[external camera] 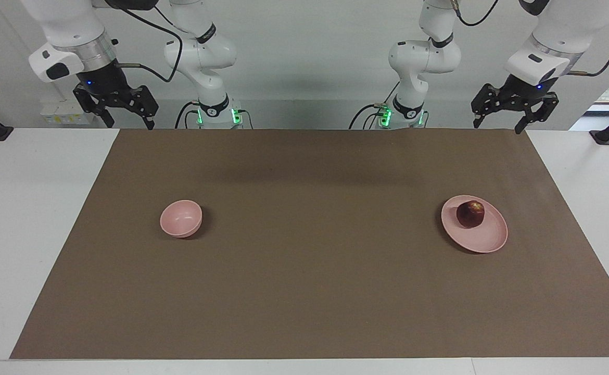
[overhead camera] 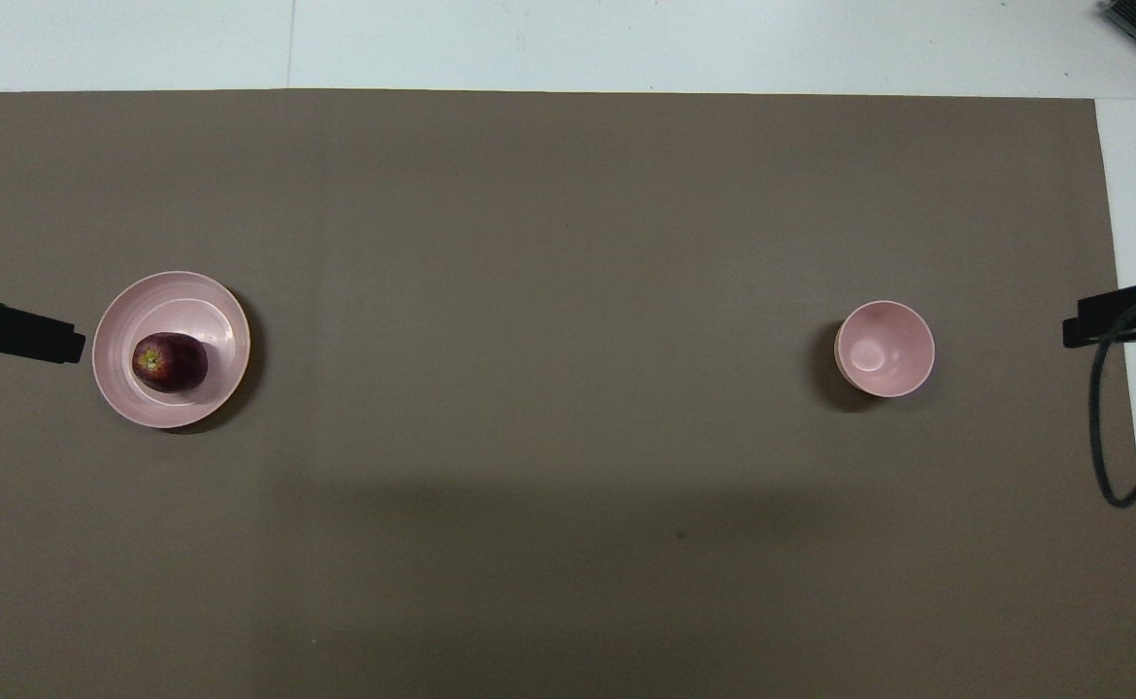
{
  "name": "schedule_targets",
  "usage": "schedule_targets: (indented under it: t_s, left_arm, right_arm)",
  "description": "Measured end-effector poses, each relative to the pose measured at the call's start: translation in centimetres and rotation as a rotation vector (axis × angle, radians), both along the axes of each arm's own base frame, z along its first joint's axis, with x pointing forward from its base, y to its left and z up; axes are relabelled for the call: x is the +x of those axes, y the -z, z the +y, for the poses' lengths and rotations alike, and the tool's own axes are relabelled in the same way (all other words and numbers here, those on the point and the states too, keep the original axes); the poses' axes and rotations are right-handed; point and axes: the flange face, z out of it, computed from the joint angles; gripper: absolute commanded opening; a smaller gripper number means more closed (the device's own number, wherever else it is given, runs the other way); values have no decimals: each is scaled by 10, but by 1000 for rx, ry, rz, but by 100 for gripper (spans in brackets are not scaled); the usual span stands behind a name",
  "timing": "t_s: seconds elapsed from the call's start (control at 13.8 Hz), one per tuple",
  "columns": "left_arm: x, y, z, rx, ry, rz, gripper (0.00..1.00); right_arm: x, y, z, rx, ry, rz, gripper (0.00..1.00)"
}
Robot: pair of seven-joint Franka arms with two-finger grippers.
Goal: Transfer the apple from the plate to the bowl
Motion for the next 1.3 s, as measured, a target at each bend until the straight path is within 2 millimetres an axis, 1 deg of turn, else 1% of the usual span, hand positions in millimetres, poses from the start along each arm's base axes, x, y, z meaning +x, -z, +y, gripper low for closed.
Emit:
schedule_targets:
  t_s: [0.14, 0.36, 0.51, 0.72, 0.87, 1.01, 1.08, 1.3]
  left_arm:
    - [0, 0, 0, 0, 0, 0, 100]
    - [0, 0, 1, 0, -1, 0, 100]
    - [0, 0, 1, 0, -2, 0, 100]
    - [0, 0, 2, 0, -5, 0, 100]
    - [1, 0, 10, 0, -23, 1, 100]
    - [-1, 1, 18, 1, -37, 18, 100]
    - [-1, 1, 19, 1, -39, 21, 100]
    - [0, 4, 19, 0, -39, 14, 100]
  right_arm:
    - [-1, -1, 2, 0, -4, -2, 100]
    - [-2, -4, 11, 1, -21, -8, 100]
    - [-2, -3, 12, 1, -23, -6, 100]
    - [-2, 6, 12, 1, -24, 11, 100]
    - [1, 13, 13, 1, -25, 5, 100]
    - [4, 24, 16, 4, -29, -1, 100]
    - [8, 33, 21, 12, -37, -10, 100]
    - [21, 70, 42, 21, -69, -33, 100]
